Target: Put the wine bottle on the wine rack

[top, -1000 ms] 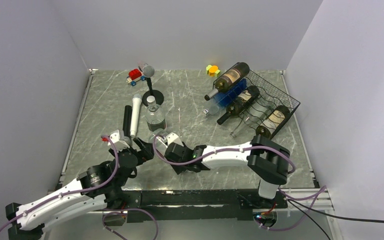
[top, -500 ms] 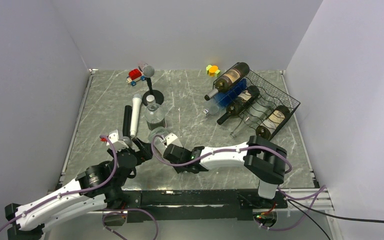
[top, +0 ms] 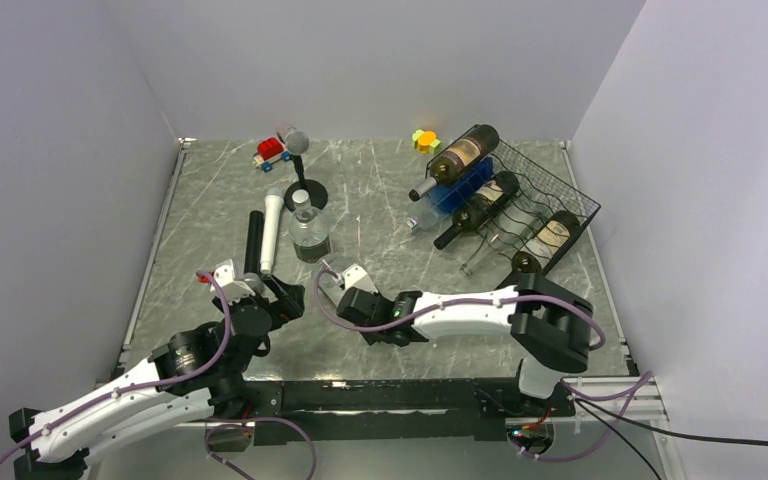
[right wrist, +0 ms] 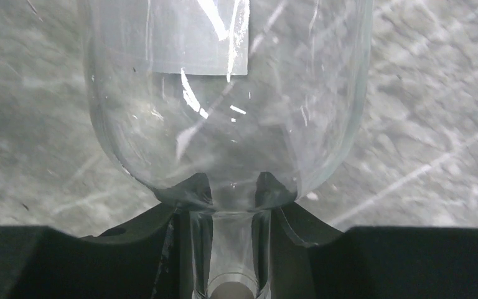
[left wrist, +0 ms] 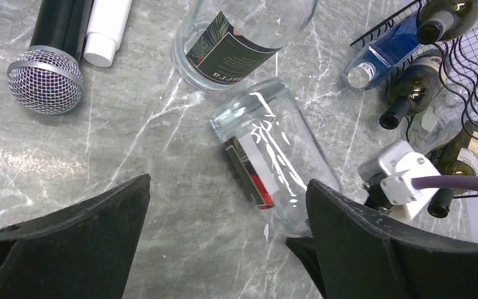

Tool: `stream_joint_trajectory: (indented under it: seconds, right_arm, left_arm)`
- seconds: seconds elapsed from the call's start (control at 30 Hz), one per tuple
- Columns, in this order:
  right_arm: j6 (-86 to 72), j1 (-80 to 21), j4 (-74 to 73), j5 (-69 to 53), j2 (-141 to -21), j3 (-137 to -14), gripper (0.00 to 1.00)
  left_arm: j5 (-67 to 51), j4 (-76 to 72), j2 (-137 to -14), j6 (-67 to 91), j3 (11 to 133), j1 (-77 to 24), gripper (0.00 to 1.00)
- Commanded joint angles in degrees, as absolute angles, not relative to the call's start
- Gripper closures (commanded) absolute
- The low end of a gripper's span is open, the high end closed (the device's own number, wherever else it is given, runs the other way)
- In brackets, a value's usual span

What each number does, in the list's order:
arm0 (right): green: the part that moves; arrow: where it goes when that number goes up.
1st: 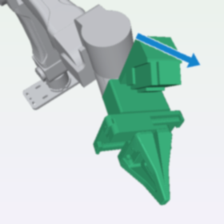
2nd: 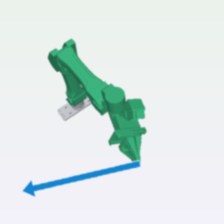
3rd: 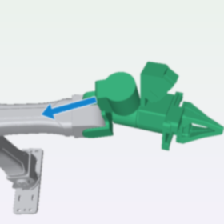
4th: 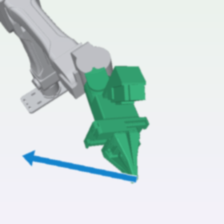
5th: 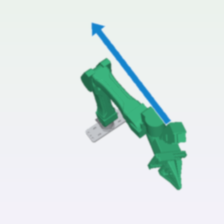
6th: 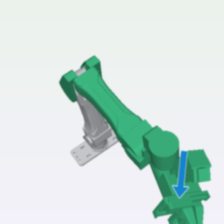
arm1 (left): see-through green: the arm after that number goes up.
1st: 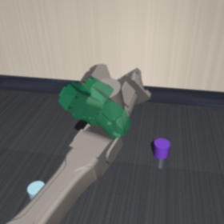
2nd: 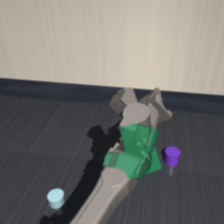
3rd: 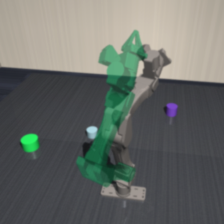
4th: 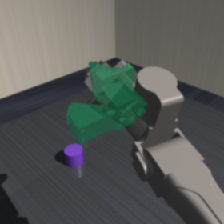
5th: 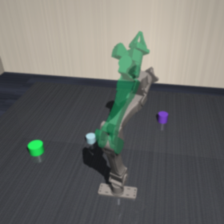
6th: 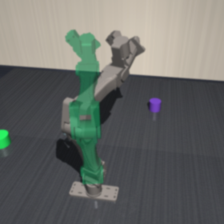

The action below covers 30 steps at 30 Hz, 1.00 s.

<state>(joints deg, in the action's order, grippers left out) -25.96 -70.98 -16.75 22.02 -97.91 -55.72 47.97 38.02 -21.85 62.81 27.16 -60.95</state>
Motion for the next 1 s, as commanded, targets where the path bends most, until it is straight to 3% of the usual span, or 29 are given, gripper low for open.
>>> stream_joint_trajectory:
  seconds: [0.0,0.3,0.57,0.97]
  right_arm:
    - [-25.9,-70.5,-17.2,27.5,-89.0,-58.2,1.0]
    - [-27.1,-70.6,-20.7,27.3,-79.3,-59.1,1.0]
    - [-28.7,-69.0,-27.0,35.4,-73.4,-62.0,1.0]
    - [-33.6,-50.5,-22.2,47.1,-66.0,-61.5,1.0]
  left_arm:
    - [49.7,37.6,-21.3,62.5,29.3,-60.8,0.01]
    - [49.6,37.4,-21.0,62.3,29.3,-60.8,0.01]
    - [49.6,37.2,-21.0,62.1,29.4,-60.8,0.01]
    - [49.4,36.9,-21.2,60.8,30.5,-60.8,0.01]
